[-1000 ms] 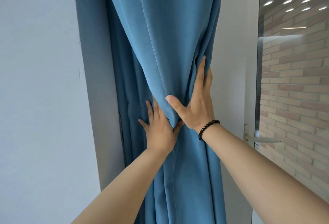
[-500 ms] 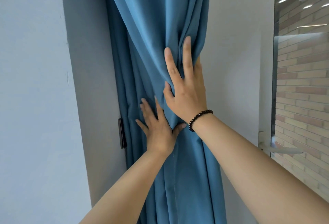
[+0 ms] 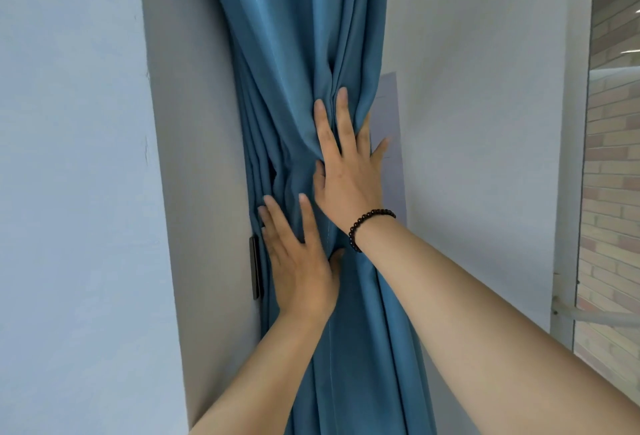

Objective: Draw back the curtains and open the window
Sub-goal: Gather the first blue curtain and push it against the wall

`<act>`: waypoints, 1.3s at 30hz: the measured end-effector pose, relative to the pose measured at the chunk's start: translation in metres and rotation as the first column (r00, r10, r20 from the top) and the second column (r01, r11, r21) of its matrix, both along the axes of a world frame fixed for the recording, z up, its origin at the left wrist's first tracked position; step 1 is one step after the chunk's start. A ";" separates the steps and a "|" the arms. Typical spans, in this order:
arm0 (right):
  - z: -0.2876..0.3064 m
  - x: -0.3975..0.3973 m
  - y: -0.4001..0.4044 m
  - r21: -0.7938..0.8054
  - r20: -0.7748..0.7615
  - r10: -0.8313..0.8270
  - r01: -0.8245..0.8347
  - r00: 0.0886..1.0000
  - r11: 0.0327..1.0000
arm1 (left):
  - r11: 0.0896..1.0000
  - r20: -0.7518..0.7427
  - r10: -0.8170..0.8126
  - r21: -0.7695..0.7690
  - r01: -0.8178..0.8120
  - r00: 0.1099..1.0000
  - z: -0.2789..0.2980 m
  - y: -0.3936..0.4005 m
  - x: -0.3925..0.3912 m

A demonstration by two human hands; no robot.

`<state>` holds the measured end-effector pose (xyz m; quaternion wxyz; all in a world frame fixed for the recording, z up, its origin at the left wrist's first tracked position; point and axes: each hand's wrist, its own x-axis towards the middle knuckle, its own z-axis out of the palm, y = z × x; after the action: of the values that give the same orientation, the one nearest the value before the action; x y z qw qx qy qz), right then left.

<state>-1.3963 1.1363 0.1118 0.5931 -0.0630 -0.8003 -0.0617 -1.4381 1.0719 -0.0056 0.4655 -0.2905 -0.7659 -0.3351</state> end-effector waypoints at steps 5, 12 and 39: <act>-0.004 -0.019 0.007 -0.005 0.069 -0.012 0.013 0.998 1.000 | 0.979 0.042 0.150 -0.142 -0.143 0.988 -0.016 0.010 -0.003; 0.004 -0.032 0.025 0.069 0.073 -0.055 0.050 0.996 0.996 | 0.987 0.048 0.092 -0.138 -0.084 0.995 -0.027 0.022 -0.012; 0.001 -0.033 0.023 0.078 0.073 -0.105 0.099 0.992 0.992 | 0.975 0.116 0.185 -0.144 -0.168 0.976 -0.042 0.037 -0.016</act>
<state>-1.4297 1.1594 0.1123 0.5597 -0.0795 -0.8155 -0.1240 -1.4538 1.1087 -0.0475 0.4226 -0.2294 -0.8378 -0.2587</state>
